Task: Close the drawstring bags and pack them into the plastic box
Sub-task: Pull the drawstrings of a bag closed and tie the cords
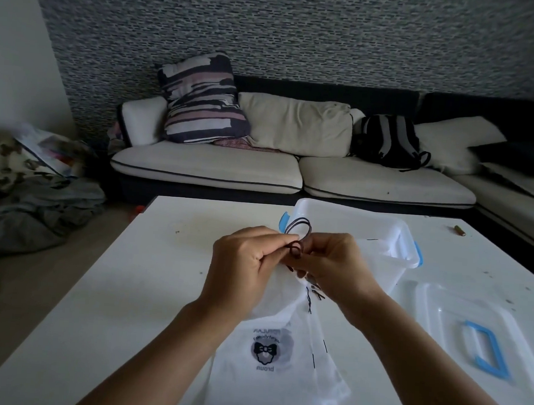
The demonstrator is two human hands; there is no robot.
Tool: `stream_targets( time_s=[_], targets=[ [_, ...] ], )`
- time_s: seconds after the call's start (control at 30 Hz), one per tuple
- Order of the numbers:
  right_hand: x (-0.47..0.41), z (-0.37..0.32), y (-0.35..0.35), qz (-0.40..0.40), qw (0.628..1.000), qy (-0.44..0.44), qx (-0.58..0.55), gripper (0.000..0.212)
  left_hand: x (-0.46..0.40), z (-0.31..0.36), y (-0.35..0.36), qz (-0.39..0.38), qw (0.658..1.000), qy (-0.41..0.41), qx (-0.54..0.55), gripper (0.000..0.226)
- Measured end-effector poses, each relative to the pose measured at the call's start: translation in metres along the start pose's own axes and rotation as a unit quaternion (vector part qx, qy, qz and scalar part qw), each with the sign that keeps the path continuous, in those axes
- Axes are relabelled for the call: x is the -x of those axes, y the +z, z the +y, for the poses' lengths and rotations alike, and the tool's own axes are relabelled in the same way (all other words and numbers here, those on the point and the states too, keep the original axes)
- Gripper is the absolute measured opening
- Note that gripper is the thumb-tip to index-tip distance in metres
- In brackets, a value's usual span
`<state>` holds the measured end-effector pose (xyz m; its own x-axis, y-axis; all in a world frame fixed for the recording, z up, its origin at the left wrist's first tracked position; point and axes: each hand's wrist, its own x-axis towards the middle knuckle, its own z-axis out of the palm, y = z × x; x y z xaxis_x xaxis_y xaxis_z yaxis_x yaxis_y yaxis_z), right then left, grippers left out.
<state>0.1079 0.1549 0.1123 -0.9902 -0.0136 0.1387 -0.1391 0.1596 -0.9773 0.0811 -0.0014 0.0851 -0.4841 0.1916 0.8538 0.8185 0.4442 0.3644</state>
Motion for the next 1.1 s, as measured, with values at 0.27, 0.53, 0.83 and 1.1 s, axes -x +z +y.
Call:
stream_targets(
  time_s=[0.27,0.53,0.83,1.1],
  targets=[
    [0.001,0.003,0.009,0.088,0.975,-0.14,0.145,0.024,-0.003,-0.003,0.004,0.025,0.994,-0.089,0.057,0.011],
    [0.002,0.006,0.007,0.018,0.986,0.014,-0.166,0.027,-0.006,0.005,0.004,0.01,0.847,-0.36,0.392,0.016],
    [0.005,0.006,0.013,0.088,0.98,-0.032,-0.175,0.019,-0.005,0.001,-0.001,0.018,0.975,-0.172,0.143,0.01],
    [0.003,0.003,0.022,0.143,0.978,-0.07,-0.135,0.013,-0.003,-0.002,-0.001,0.027,0.995,-0.076,0.051,0.01]
  ],
)
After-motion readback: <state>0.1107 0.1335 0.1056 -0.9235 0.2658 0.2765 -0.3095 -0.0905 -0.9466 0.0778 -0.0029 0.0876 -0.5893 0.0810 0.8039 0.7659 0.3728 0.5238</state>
